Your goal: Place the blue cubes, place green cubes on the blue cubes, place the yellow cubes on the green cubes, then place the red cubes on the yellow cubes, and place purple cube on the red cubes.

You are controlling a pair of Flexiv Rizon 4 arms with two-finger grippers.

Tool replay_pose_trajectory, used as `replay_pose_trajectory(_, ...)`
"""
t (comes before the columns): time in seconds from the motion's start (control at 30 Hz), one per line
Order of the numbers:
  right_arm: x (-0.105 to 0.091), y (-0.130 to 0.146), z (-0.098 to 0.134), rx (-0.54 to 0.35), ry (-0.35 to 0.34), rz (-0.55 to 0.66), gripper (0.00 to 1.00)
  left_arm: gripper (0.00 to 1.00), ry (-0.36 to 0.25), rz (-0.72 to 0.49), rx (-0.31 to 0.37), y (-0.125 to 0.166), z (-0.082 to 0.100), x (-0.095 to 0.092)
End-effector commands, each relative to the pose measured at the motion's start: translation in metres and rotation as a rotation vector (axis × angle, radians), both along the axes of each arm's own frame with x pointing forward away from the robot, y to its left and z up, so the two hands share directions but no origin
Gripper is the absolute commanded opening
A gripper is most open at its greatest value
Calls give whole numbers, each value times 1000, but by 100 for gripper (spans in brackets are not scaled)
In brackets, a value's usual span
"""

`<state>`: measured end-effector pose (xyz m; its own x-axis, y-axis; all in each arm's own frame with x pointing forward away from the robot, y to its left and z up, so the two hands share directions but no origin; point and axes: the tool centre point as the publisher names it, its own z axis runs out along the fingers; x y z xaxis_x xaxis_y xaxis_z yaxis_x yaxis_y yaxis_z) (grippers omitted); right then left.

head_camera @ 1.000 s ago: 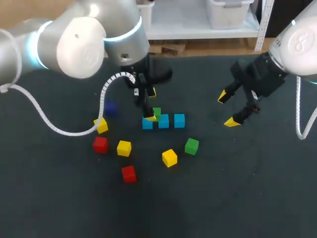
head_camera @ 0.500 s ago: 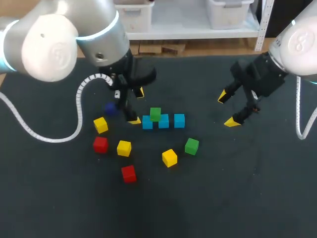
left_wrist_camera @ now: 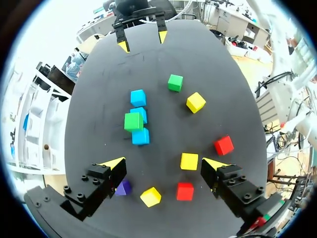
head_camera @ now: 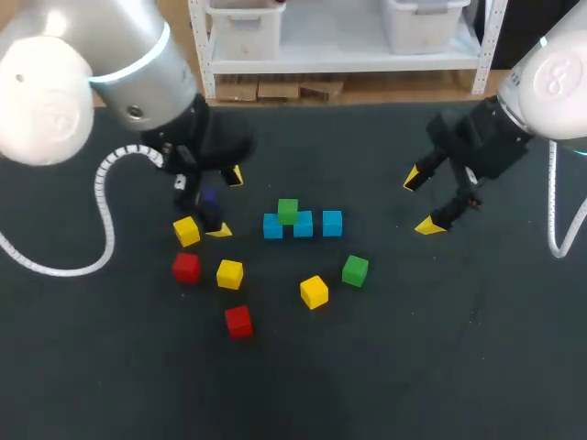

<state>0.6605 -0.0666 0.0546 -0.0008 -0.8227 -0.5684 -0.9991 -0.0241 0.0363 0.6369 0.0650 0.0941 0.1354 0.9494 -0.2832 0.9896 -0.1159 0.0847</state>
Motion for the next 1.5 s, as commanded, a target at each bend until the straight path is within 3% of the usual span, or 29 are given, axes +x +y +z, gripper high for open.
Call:
replay_pose_trajectory(0.03, 1, 0, 0, 2, 1, 2, 100, 100, -19, 4, -55, 20, 6, -12)
replay_pose_trajectory(0.27, 1, 0, 0, 2, 1, 2, 100, 100, -41, 20, -92, 42, 12, -15)
replay_pose_trajectory(0.7, 1, 0, 0, 2, 1, 2, 100, 100, -27, 2, -60, 44, 19, -13)
replay_pose_trajectory(0.8, -7, 13, -11, -11, -45, 106, 100, 100, -27, 2, -60, 44, 19, -13)
replay_pose_trajectory(1.03, -19, 30, -16, -77, -94, 481, 100, 100, -27, 2, -60, 44, 19, -13)
replay_pose_trajectory(1.13, -22, 34, -16, -57, -118, 622, 100, 100, -27, 2, -60, 44, 19, -13)
replay_pose_trajectory(1.33, -30, 48, -21, -39, -100, 947, 100, 100, -27, 2, -60, 44, 19, -13)
replay_pose_trajectory(1.5, -31, 60, -33, -46, -82, 1098, 100, 100, -27, 2, -60, 44, 19, -13)
